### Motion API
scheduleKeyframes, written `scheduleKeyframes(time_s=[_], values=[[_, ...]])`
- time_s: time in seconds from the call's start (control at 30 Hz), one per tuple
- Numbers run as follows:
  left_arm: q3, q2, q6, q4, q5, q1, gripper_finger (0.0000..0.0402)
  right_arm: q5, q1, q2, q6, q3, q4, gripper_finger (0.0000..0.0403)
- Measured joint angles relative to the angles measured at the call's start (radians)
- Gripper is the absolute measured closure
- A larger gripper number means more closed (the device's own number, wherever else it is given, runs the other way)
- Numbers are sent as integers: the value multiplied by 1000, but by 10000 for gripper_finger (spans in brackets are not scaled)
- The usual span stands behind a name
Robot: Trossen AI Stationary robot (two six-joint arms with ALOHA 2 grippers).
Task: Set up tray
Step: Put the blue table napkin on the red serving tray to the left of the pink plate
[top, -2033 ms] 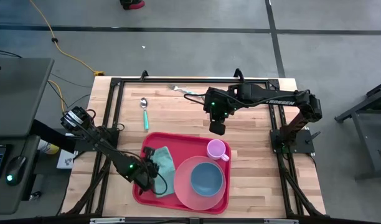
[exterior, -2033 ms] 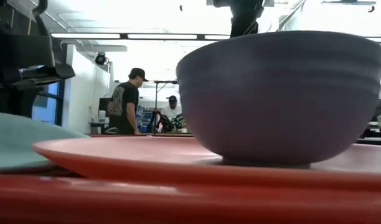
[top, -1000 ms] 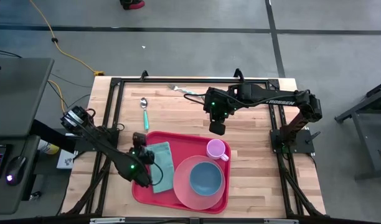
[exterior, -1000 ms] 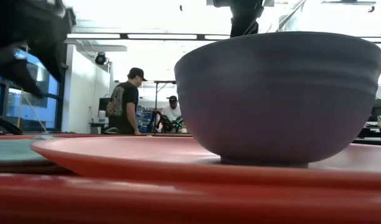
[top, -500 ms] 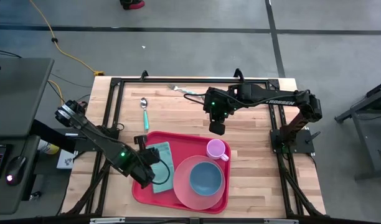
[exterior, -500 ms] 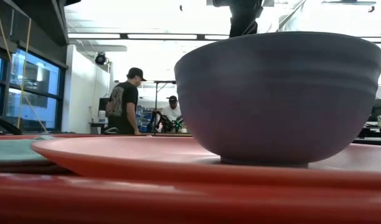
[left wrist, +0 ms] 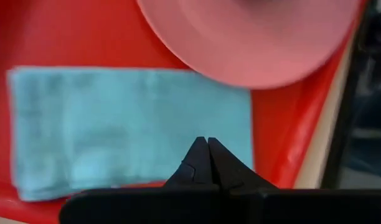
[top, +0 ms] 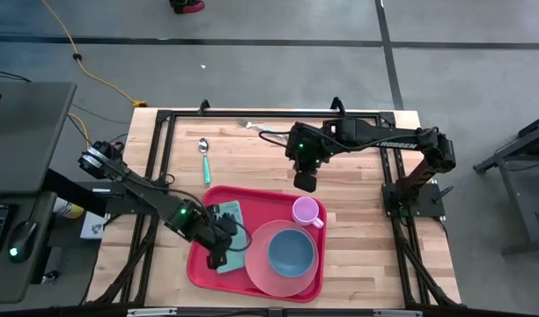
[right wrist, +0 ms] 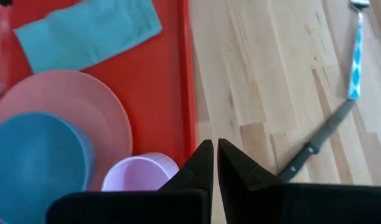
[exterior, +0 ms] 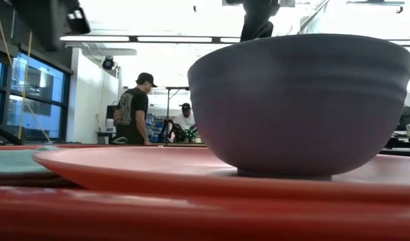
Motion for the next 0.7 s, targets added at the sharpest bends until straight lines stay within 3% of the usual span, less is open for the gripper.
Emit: scheduleKeyframes(time_s=[0.23, 0.4, 0.7], values=[[-70, 0, -51, 16, 62, -29, 393, -114, 7, 0, 2, 0, 157, 403], [-141, 0, -97, 134, 58, -43, 393, -196, 49, 16, 3, 2, 293, 403], [-205, 0, -125, 249, 55, -56, 393, -261, 115, 197, 42, 0, 392, 403]])
